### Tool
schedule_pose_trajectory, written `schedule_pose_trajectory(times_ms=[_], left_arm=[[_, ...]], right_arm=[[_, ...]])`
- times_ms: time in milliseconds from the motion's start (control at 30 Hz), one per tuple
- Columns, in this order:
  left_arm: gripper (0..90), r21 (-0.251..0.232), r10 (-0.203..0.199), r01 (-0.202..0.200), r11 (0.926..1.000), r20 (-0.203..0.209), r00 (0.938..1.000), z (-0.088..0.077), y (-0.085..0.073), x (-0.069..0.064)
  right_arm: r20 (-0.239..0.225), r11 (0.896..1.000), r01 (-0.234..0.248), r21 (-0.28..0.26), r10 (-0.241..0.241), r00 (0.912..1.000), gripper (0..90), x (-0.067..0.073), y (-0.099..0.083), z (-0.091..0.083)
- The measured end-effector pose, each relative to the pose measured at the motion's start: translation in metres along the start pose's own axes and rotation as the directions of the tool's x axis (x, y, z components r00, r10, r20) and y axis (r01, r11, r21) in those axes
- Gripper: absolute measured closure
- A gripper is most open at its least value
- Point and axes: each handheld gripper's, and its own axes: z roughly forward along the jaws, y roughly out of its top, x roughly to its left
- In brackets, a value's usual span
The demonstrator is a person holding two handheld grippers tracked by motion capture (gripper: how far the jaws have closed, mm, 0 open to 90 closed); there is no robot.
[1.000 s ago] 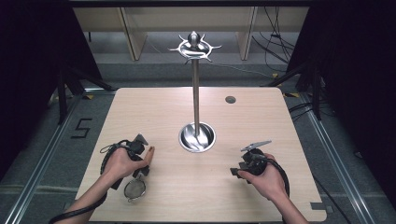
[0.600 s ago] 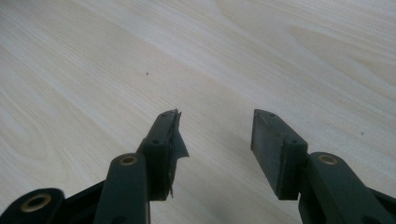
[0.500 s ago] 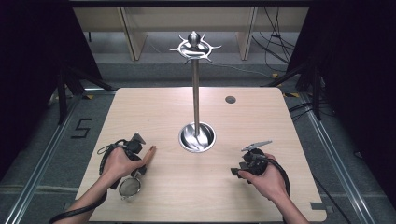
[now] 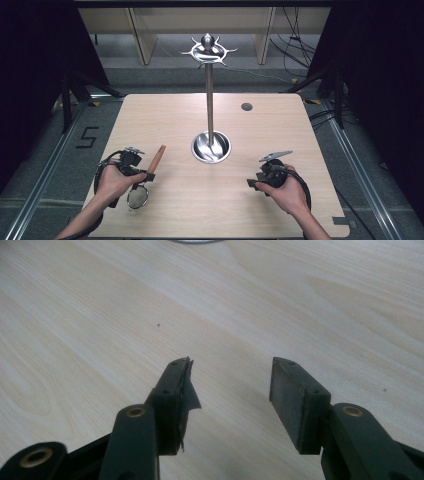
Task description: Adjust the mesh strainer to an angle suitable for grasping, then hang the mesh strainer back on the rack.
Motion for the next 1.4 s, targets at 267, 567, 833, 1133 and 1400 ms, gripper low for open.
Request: schedule_pose_trajectory(times_ms=[267, 567, 833, 1133, 1400], left_arm=[[67.9, -0.153, 0.049, -0.041, 0.9873, 0.049, 0.9976, -0.016, 0.000, 0.003], [67.9, -0.402, 0.080, -0.047, 0.9144, 0.064, 0.9947, -0.032, 0.009, -0.006], [67.9, -0.536, 0.134, -0.095, 0.8388, 0.035, 0.9903, -0.042, 0.013, -0.011], [67.9, -0.594, 0.151, -0.101, 0.7984, 0.035, 0.9879, -0.052, 0.012, -0.013], [67.9, -0.626, 0.149, -0.091, 0.7748, 0.041, 0.9880, -0.061, 0.017, -0.016]], right_arm=[[0.013, 1.000, -0.017, -0.003, 0.017, 0.9998, 51.6, -0.005, -0.004, -0.008], [0.027, 0.998, -0.022, -0.050, 0.023, 0.9994, 51.5, -0.007, -0.006, -0.014], [0.060, 0.997, 0.004, -0.080, 0.001, 0.9982, 51.4, -0.012, -0.006, -0.020], [0.102, 0.991, -0.030, -0.130, 0.044, 0.9939, 51.6, -0.014, -0.003, -0.026], [0.096, 0.992, -0.011, -0.127, 0.023, 0.9951, 51.3, -0.018, -0.003, -0.022]])
